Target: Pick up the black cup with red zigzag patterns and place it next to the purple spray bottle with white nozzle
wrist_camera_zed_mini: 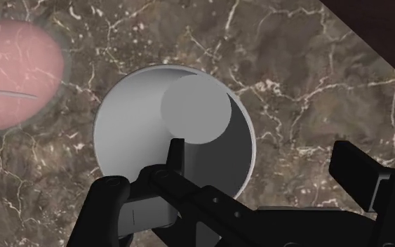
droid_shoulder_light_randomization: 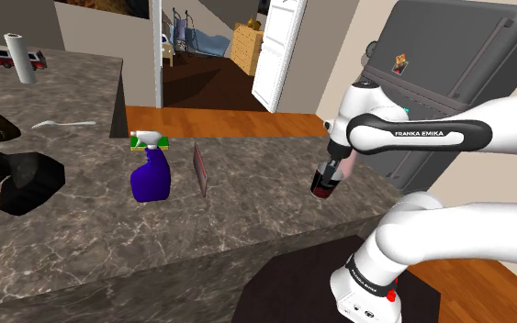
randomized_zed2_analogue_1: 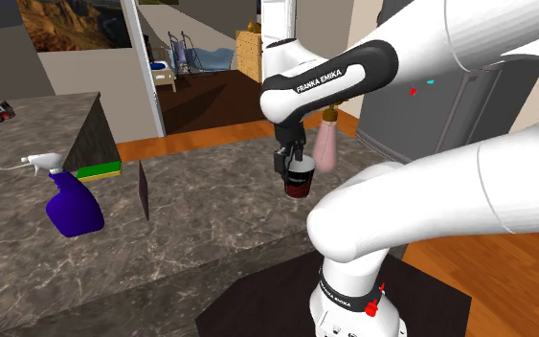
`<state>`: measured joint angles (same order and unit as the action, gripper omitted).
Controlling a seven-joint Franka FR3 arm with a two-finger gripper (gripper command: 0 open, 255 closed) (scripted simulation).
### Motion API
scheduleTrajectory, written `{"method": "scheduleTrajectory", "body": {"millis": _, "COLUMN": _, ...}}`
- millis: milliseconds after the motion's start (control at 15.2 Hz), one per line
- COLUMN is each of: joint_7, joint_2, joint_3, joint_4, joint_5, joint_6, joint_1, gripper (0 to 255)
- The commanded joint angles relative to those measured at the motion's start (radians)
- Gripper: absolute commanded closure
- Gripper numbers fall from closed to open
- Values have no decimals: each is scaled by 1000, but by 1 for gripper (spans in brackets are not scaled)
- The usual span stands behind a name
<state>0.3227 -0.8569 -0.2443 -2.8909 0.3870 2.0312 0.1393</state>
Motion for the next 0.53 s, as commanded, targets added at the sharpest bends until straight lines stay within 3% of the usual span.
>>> {"method": "scheduleTrajectory", "body": {"millis": 0, "joint_7": 4, "joint_2": 19, "joint_3": -15, "joint_4": -16, "joint_5": 17, "joint_6": 40, "joint_1": 10, "gripper": 0}}
{"method": "scheduleTrajectory", "body": {"millis": 462, "joint_7": -3, "joint_2": 64, "joint_3": -36, "joint_4": -55, "joint_5": 48, "joint_6": 124, "joint_1": 26, "gripper": 0}}
